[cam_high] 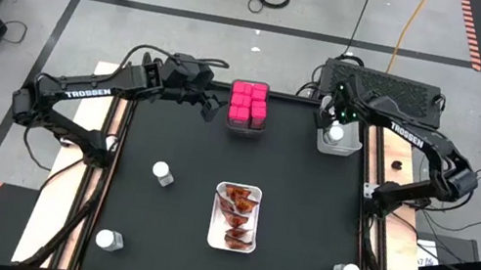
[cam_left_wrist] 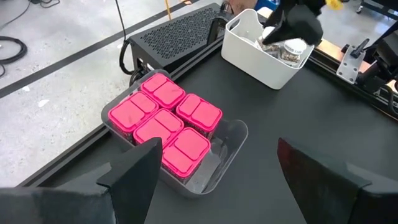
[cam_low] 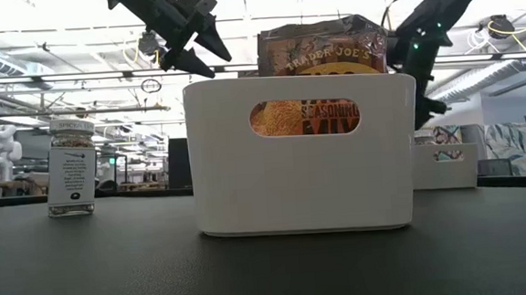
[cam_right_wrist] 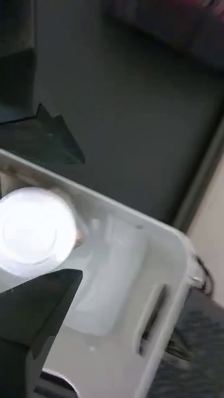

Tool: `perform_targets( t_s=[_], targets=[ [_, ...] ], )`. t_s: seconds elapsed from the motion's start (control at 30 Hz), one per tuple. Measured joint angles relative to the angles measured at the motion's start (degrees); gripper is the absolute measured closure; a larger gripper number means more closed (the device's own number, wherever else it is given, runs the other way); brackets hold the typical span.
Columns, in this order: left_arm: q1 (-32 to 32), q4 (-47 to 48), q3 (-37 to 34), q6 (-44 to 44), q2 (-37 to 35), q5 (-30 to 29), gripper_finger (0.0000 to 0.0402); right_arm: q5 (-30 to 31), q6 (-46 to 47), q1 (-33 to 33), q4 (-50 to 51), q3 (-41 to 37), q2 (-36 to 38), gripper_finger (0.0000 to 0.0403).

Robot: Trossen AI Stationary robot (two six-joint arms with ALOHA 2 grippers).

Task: Sort spices by type
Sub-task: Put the white seasoning bottle into the gray bin

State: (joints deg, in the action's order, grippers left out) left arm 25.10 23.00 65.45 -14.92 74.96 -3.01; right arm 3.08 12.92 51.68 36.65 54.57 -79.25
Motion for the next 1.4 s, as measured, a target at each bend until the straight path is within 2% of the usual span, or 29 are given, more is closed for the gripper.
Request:
perform_targets(
  t_s=[0.2,0.33,0.43,0.57,0.8,1.03,1.27,1.4],
  targets=[
    [0.00,0.05,0.00,0.19,0.00,0.03,0.0080,0.33,-2.37,0.00,2.30,7.74,0.25,0.0121],
    [0.02,1.60,0.11,-1.29,0.00,3.45,0.0080,-0.10,-4.41,-0.81,4.60,13.57,0.25,0.0121],
    [-0.13,7.11,1.66,-2.73,0.00,6.70,0.0080,-1.20,-7.49,-3.12,6.59,16.82,0.62,0.0121],
    [-2.03,15.66,3.49,-4.99,-0.02,10.31,0.0080,-7.25,-9.22,-7.09,6.61,17.90,2.58,0.0121],
    [-9.30,26.94,4.81,-11.64,-0.01,13.33,0.0080,-13.22,-9.60,-15.42,6.53,17.90,5.73,0.0121],
    [-17.05,39.33,7.24,-20.92,-0.02,13.51,0.0080,-23.30,-14.22,-25.04,4.79,17.90,6.94,0.0121],
    [-27.35,43.02,7.41,-36.16,-0.02,21.27,0.0080,-24.32,-15.71,-30.57,7.64,17.86,6.96,0.0122],
    [-32.75,45.05,7.41,-47.16,-0.02,26.32,0.0080,-24.27,-19.88,-32.34,7.52,17.85,6.96,0.0122]
  ],
)
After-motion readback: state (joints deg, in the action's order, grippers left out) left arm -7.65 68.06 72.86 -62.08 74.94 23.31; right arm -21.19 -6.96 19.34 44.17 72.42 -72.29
